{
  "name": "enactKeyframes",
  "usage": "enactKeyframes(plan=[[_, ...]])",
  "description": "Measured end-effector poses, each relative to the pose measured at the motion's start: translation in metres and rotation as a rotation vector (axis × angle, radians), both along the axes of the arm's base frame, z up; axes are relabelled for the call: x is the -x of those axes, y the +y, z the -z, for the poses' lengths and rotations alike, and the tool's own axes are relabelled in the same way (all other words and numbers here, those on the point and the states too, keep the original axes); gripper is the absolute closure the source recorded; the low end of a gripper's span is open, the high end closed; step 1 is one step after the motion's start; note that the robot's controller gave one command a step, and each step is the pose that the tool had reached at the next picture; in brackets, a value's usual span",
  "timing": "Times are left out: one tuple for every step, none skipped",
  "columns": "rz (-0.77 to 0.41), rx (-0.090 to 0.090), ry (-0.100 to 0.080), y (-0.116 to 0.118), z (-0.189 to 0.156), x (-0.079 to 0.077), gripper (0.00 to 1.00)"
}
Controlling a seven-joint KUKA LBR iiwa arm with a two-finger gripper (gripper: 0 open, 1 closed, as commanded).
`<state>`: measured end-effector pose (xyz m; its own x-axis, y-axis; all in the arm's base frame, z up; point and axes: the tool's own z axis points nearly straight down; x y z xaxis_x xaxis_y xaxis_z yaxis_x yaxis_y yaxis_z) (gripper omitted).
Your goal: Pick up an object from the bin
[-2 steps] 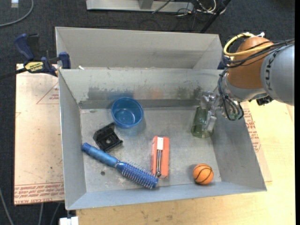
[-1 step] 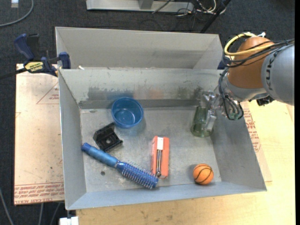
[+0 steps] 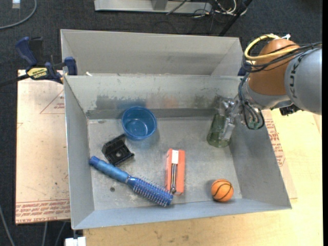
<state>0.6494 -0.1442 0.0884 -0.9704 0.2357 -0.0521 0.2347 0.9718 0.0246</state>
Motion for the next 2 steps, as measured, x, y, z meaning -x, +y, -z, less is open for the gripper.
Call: enactKeyframes(plan=[[0.007,-0.001,-0.001,0.0,0.0,-0.001,1.0],[-0.182,0.011,-0.011,0.007,-0.012,0.004,1.0]])
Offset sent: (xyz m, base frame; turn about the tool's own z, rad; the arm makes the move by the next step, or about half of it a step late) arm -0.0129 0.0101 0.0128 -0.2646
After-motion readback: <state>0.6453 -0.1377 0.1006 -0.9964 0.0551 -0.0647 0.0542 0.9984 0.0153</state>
